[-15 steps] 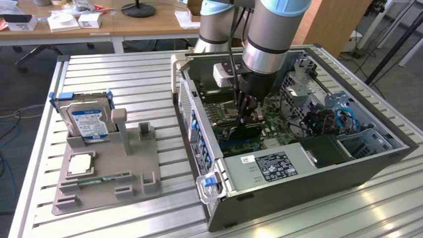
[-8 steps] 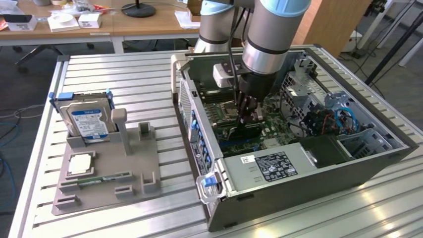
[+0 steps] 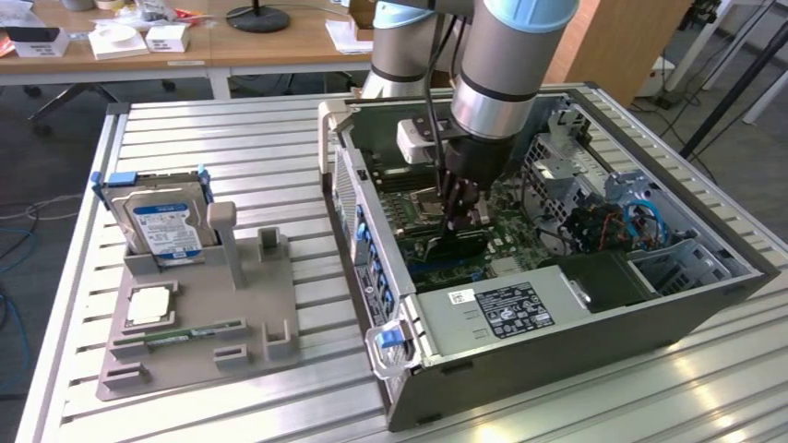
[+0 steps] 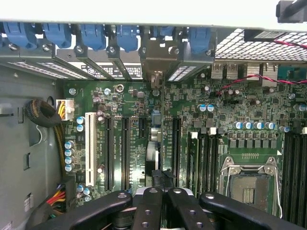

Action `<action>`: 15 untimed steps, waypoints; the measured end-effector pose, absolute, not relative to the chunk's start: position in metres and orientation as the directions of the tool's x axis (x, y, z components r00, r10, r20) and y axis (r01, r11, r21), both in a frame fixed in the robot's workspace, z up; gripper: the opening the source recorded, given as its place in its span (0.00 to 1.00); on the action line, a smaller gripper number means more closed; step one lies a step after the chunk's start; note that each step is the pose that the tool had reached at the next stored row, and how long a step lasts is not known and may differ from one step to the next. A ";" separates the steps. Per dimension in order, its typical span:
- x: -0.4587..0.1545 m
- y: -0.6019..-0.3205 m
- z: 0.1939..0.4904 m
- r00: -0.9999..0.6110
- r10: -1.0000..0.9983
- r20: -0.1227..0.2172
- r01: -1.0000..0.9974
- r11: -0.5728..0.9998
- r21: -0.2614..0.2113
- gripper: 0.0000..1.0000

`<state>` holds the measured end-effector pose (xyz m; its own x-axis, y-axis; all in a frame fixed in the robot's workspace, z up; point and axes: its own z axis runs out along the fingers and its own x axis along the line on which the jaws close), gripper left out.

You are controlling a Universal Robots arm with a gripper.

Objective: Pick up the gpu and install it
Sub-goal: 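Press down on the gpu until it lock into place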

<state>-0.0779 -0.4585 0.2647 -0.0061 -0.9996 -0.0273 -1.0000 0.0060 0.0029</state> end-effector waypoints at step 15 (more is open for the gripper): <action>-0.078 -0.458 0.259 -0.006 -1.000 -0.027 -1.000 0.006 0.003 0.10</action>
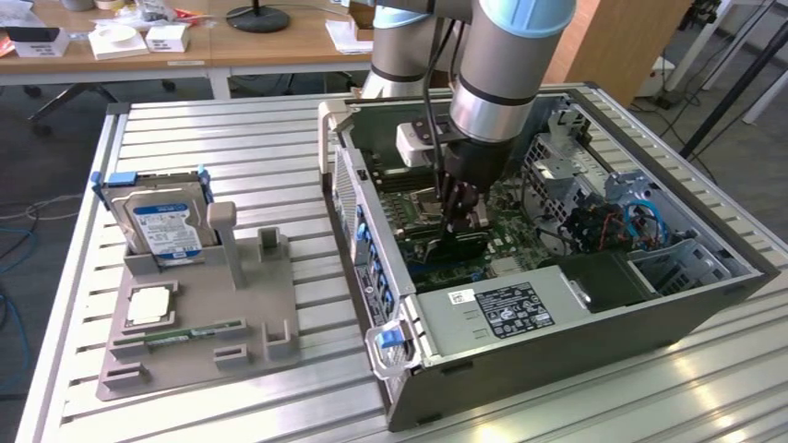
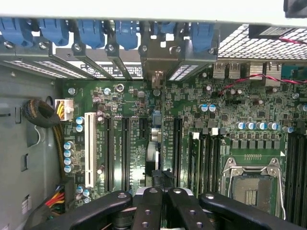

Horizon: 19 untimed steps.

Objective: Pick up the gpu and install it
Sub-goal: 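Press down on the gpu until it lock into place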

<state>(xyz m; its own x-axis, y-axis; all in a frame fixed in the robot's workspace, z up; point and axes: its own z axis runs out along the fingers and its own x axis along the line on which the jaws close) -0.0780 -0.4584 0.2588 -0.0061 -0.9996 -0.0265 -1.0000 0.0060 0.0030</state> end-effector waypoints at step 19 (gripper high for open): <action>-0.078 -0.458 0.258 -0.006 -1.000 -0.026 -1.000 0.006 0.003 0.10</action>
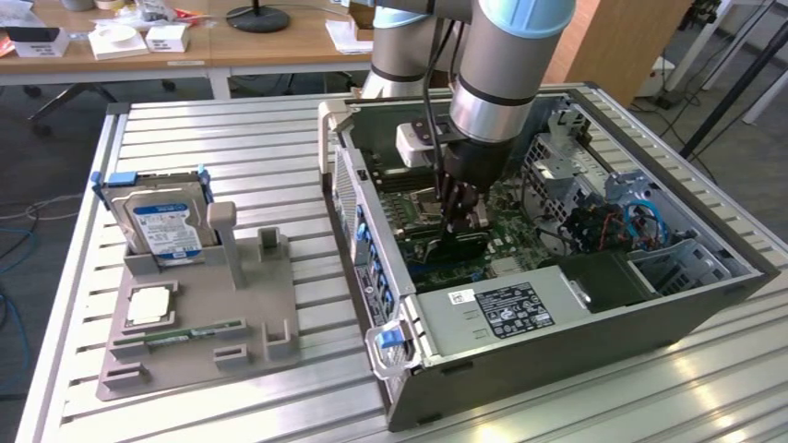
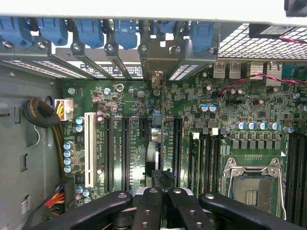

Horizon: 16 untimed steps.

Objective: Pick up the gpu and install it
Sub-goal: 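Press down on the gpu until it lock into place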

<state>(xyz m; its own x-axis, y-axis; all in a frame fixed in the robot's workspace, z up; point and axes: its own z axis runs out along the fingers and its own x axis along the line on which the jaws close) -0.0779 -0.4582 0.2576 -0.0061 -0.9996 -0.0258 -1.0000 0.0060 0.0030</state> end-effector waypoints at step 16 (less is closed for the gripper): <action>-0.078 -0.458 0.257 -0.006 -1.000 -0.026 -1.000 0.006 0.003 0.10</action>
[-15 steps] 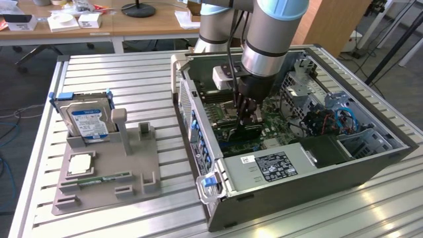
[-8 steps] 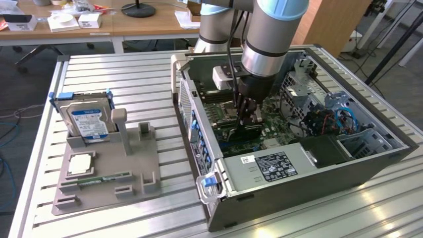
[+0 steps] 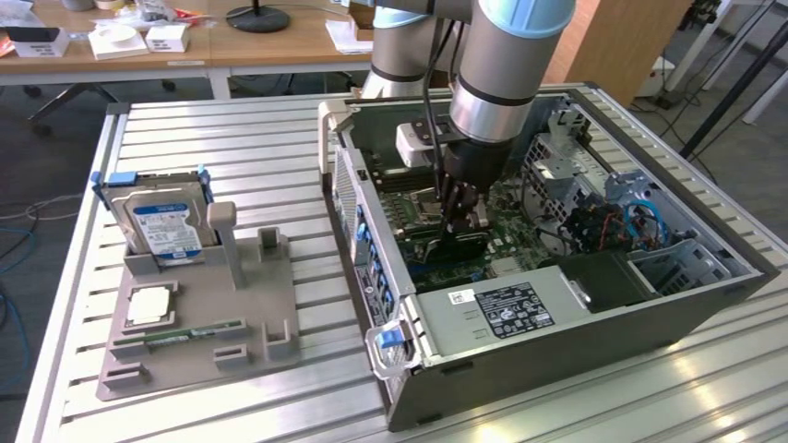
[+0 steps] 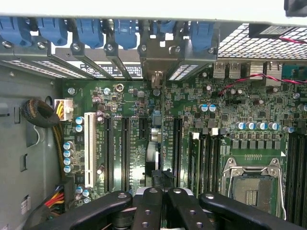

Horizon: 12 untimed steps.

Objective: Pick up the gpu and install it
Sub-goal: 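Press down on the gpu until it lock into place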

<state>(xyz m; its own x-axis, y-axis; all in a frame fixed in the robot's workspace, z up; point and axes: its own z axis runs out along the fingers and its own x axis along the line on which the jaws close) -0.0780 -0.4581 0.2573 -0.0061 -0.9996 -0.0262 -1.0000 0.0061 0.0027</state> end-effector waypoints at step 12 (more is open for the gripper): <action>-0.078 -0.458 0.257 -0.006 -1.000 -0.026 -1.000 0.006 0.003 0.10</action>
<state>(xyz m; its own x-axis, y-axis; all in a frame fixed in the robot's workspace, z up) -0.0779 -0.4582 0.2570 -0.0061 -0.9997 -0.0257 -1.0000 0.0060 0.0029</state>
